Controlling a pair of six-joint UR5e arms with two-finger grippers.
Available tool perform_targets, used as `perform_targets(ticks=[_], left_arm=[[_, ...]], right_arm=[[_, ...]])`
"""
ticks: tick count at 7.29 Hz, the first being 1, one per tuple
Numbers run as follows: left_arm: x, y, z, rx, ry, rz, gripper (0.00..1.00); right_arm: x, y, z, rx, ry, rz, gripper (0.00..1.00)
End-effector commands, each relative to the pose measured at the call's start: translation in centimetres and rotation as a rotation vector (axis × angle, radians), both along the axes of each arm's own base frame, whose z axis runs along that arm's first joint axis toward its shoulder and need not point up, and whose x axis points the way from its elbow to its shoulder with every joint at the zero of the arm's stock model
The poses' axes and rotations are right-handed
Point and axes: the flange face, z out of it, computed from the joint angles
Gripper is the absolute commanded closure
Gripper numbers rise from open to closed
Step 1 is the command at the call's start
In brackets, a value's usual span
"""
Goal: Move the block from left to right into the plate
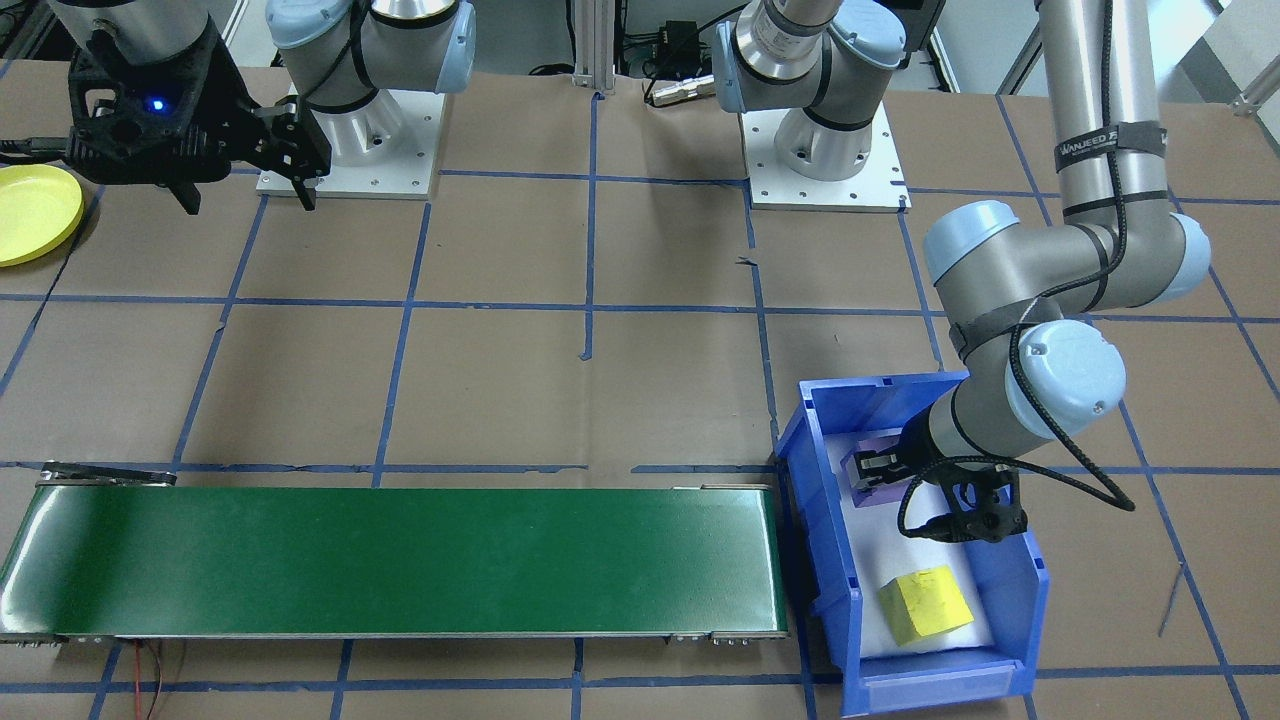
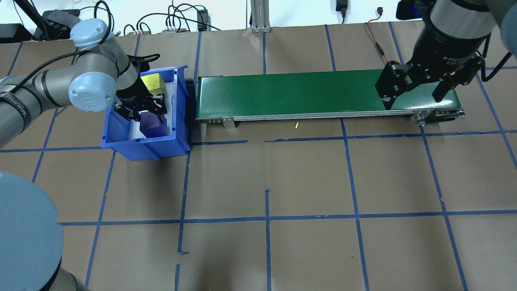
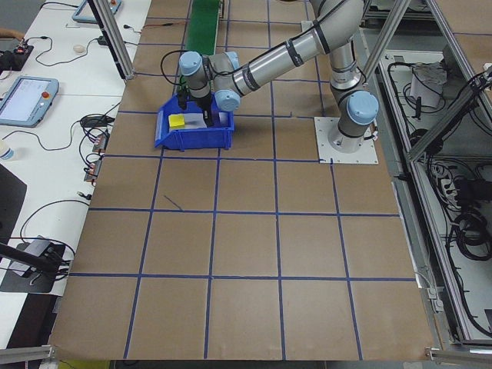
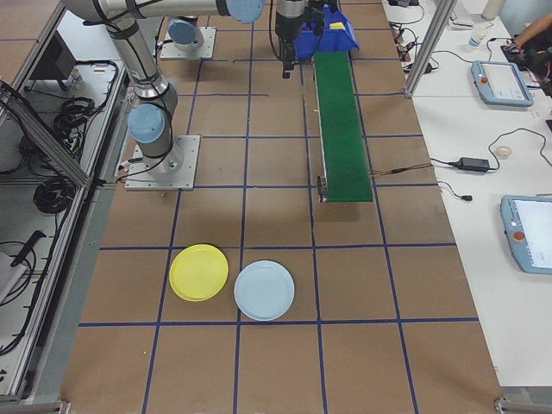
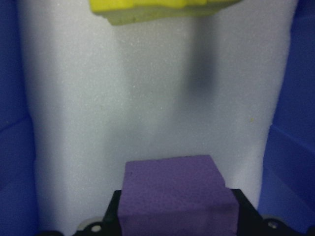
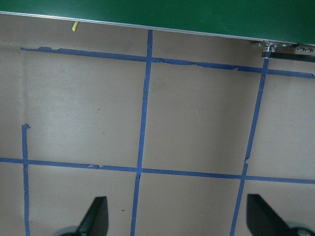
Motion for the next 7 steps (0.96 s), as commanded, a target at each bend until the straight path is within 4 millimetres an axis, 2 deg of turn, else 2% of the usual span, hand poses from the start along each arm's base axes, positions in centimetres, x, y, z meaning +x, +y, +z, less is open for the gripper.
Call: perform_targets(ticks=[1, 3, 4, 5, 6, 7], left_arm=[[0.4, -1.6, 6.0, -0.006, -0.009, 0.007, 0.64], [0.3, -3.2, 10.6, -0.017, -0.005, 0.01, 0.64], [-0.6, -3.5, 11.7, -0.035, 0.001, 0.004, 0.64], [-3.8, -3.5, 12.2, -0.058, 0.074, -0.002, 0.64], [-7.8, -3.5, 11.9, -0.076, 0.09, -0.017, 0.64], [-11.6, -3.9, 10.9, -0.112, 0.088, -0.01, 0.64]], right_arm=[[0.1, 0.0, 0.1, -0.002, -0.008, 0.004, 0.0], [0.0, 0.0, 0.1, -0.002, -0.006, 0.002, 0.0], [0.0, 0.0, 0.1, -0.002, -0.006, 0.002, 0.0], [0.1, 0.0, 0.1, -0.002, -0.008, 0.002, 0.0], [0.1, 0.0, 0.0, -0.001, -0.008, 0.002, 0.0], [0.0, 0.0, 0.0, -0.001, -0.005, 0.001, 0.0]])
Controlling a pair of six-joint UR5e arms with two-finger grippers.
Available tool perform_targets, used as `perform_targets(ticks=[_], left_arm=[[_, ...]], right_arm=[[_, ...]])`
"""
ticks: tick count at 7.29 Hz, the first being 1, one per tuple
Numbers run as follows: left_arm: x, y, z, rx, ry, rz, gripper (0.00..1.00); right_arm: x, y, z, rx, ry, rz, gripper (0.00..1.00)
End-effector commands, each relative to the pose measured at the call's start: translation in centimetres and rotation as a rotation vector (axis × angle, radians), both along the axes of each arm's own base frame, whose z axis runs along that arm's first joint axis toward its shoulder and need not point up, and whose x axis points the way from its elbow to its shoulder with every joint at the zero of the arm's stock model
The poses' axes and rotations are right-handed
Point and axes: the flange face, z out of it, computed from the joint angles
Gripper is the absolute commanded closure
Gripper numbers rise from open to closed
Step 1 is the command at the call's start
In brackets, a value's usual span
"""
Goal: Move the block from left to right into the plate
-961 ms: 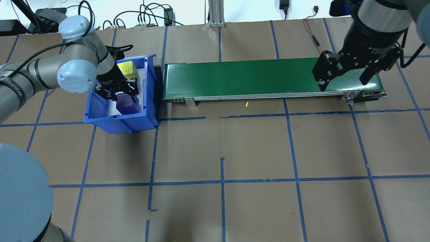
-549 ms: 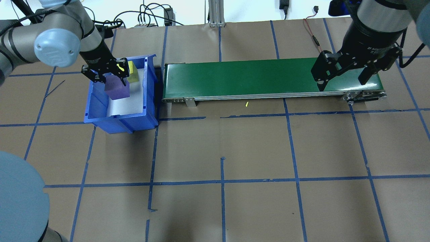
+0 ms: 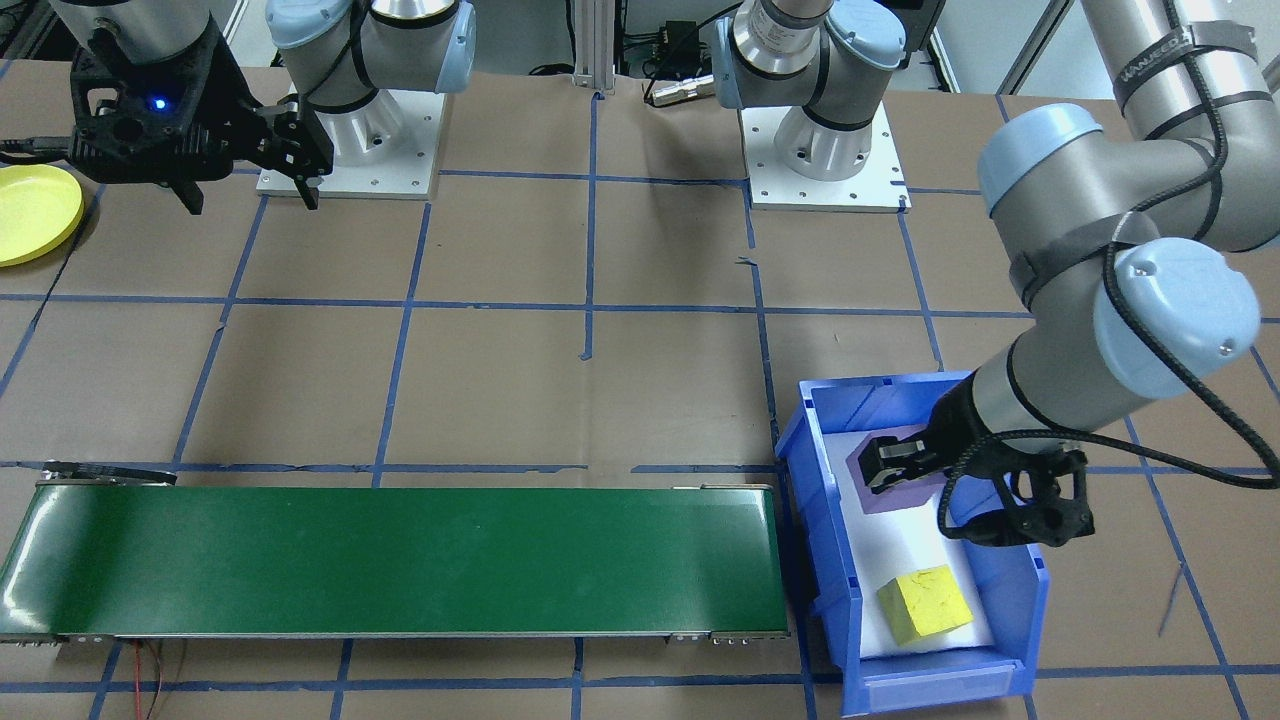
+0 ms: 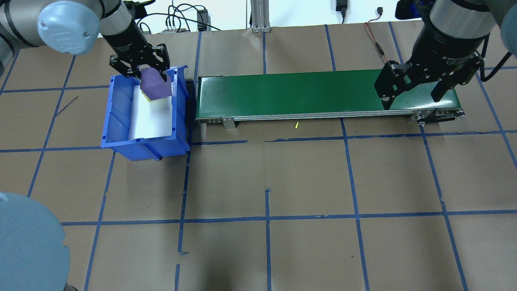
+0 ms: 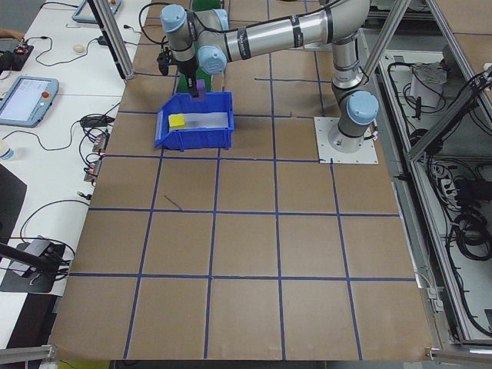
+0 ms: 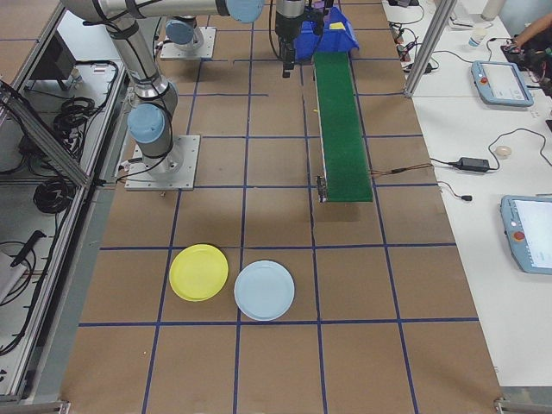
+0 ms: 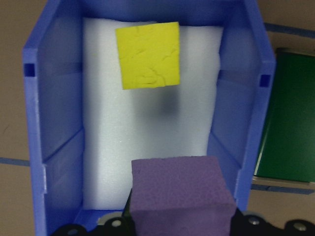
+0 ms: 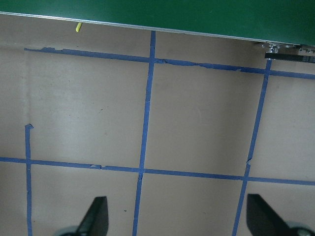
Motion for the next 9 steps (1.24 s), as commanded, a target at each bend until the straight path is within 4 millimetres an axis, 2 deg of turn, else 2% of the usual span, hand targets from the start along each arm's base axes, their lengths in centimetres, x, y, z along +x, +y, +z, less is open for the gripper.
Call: perform_targets(ticks=[1, 2, 3, 4, 5, 6, 7, 8, 9], left_arm=[[-8.3, -0.5, -3.3, -0.036, 0.014, -0.025, 0.64], [-10.6, -1.0, -5.7, -0.043, 0.015, -0.061, 0.64], [-11.3, -1.7, -7.4, -0.062, 0.017, -0.085, 0.63], [-11.3, -2.1, -8.3, -0.067, 0.016, -0.101, 0.61], [-11.3, -1.9, -8.8, -0.062, 0.016, -0.109, 0.51], [-11.2, -1.8, -9.2, -0.074, 0.013, -0.124, 0.27], [-11.3, -1.6, -9.7, -0.099, 0.02, -0.126, 0.12], [-11.2, -1.3, -8.6, -0.148, 0.022, -0.133, 0.0], [-11.1, -0.3, -5.1, -0.176, 0.017, -0.131, 0.0]], right_arm=[[0.0, 0.0, 0.1, -0.002, 0.002, 0.002, 0.0], [-0.1, -0.1, 0.1, -0.008, 0.007, 0.002, 0.0], [-0.1, 0.0, 0.0, 0.0, 0.008, 0.002, 0.0], [-0.2, 0.0, 0.0, 0.001, 0.01, 0.002, 0.0], [-0.2, -0.3, 0.1, -0.014, 0.008, 0.001, 0.0], [-0.2, -0.6, 0.1, -0.033, 0.008, 0.019, 0.02], [-0.1, -0.8, -0.1, -0.032, -0.005, 0.003, 0.02], [0.2, -1.8, -0.8, -0.049, -0.015, -0.014, 0.02], [0.7, -5.2, -3.5, -0.069, -0.08, -0.029, 0.03]])
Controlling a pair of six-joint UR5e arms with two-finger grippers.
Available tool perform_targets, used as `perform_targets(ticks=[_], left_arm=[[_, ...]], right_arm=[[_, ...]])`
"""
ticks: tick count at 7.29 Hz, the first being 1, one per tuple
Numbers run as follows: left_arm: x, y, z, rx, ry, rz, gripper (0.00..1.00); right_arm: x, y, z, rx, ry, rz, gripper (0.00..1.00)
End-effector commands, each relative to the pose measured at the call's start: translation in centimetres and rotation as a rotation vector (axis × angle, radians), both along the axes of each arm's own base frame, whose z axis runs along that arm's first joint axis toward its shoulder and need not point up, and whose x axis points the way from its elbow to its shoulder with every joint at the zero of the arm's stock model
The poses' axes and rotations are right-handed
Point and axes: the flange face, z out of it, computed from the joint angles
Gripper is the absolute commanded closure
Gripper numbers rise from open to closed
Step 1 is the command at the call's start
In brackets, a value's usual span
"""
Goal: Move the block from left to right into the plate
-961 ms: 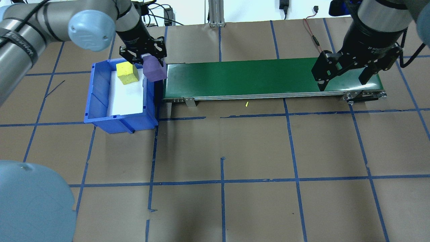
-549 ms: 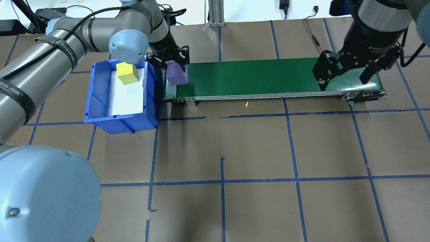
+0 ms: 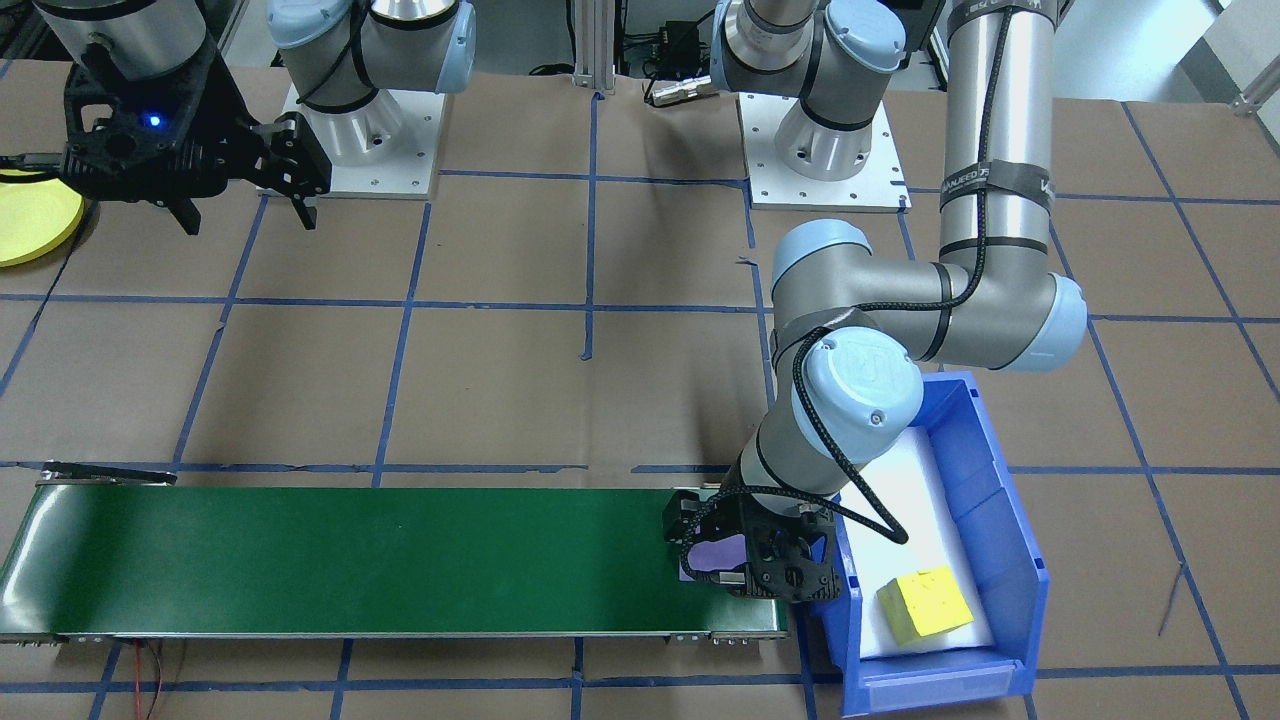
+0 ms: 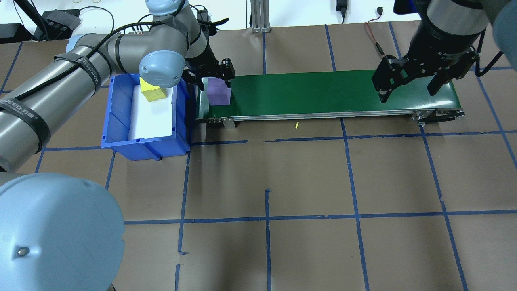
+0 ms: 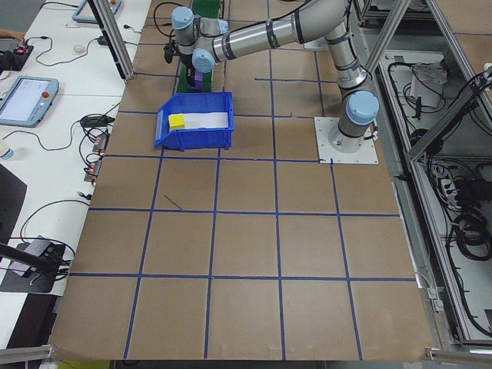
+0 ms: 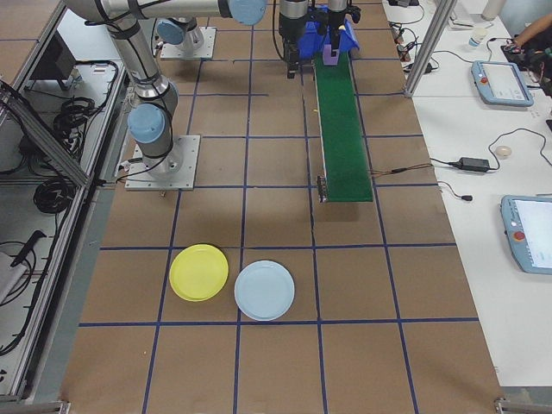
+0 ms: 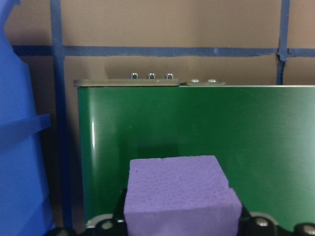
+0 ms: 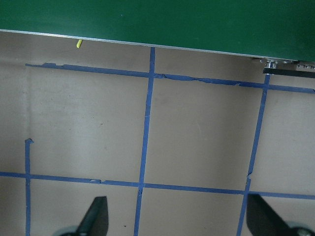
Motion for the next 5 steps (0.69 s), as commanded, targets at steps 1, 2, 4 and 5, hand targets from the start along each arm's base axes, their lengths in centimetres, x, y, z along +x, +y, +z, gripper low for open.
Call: perform_targets(ticks=[1, 2, 4, 5], left_arm=[[0.3, 2.2, 6.0, -0.028, -0.007, 0.001, 0.0], [2.1, 2.4, 8.0, -0.037, -0.016, 0.026, 0.0], [11.2, 0.2, 8.0, -0.041, -0.081, 0.052, 0.0], [14.3, -1.0, 7.7, -0.042, -0.142, 0.056, 0.0]], right_arm=[[1.1, -5.3, -4.2, -0.048, -0.117, -0.031, 0.03], [1.4, -6.9, -5.4, -0.063, -0.157, -0.035, 0.02], [1.9, -11.5, -9.4, -0.113, -0.234, -0.074, 0.02], [2.1, -13.3, -11.7, -0.125, -0.252, -0.133, 0.01]])
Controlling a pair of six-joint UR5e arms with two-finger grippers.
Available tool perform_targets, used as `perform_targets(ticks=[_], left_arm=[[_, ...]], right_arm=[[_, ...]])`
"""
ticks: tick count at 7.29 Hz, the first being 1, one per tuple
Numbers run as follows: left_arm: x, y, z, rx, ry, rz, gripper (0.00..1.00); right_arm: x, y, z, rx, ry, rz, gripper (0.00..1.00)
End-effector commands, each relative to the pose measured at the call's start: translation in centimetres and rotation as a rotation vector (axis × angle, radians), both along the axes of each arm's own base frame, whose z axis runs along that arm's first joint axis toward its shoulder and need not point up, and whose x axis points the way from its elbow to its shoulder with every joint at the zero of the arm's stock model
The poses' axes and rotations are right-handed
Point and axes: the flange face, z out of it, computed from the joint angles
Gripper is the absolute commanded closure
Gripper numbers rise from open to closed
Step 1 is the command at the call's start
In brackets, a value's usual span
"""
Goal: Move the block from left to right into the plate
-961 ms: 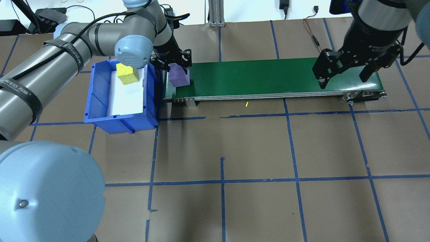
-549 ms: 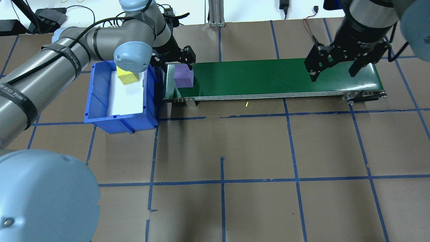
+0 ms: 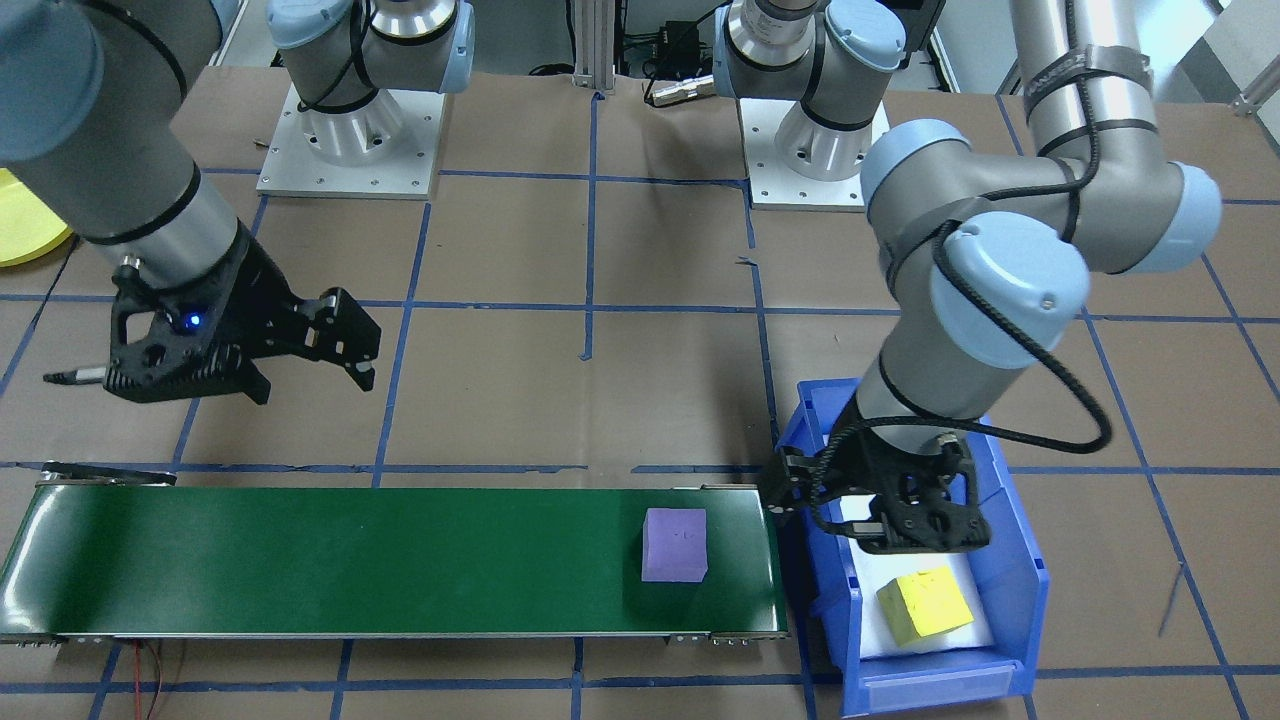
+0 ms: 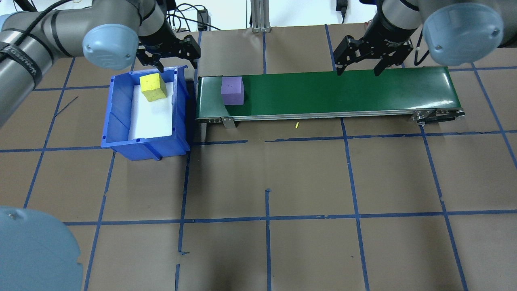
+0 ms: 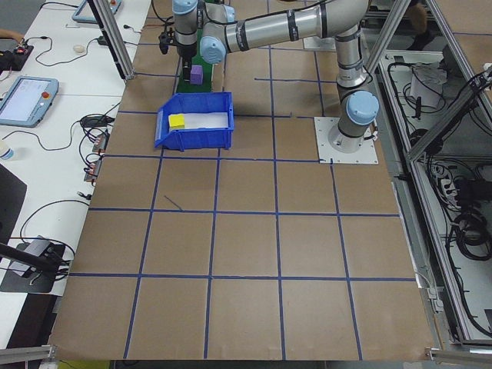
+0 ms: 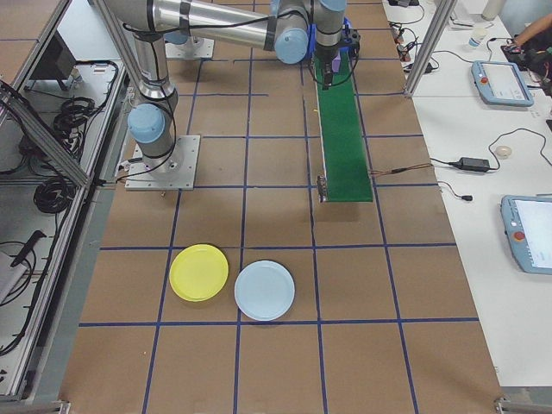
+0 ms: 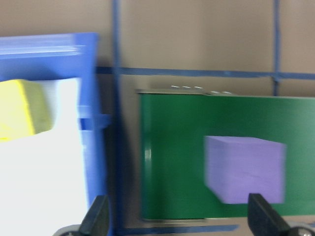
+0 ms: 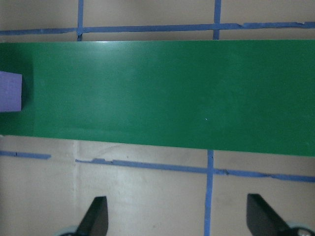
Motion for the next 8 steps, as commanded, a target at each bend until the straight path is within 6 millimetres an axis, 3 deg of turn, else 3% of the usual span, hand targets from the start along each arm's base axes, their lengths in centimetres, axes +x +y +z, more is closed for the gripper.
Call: perform_targets(ticks=[1, 2, 3, 5, 8], left_arm=[[7.2, -2.7, -1.9, 0.02, -0.062, 0.039, 0.0], [10.4, -3.8, -4.1, 0.044, -0.026, 0.081, 0.0], [10.3, -4.2, -5.2, 0.05, 0.003, 0.075, 0.0], [11.0, -4.5, -7.8, 0.085, 0.003, 0.012, 0.0], [11.3, -5.8, -11.8, 0.094, 0.006, 0.024, 0.0]], right_arm=[[0.6, -3.1, -4.4, 0.004, -0.062, -0.064, 0.01], [1.0, -3.7, -5.2, 0.009, -0.107, -0.087, 0.01], [1.5, -4.5, -6.5, 0.003, -0.122, -0.125, 0.01], [2.6, -4.2, -8.7, 0.047, -0.128, -0.146, 0.02], [3.0, -4.4, -10.0, 0.071, -0.161, -0.154, 0.02]])
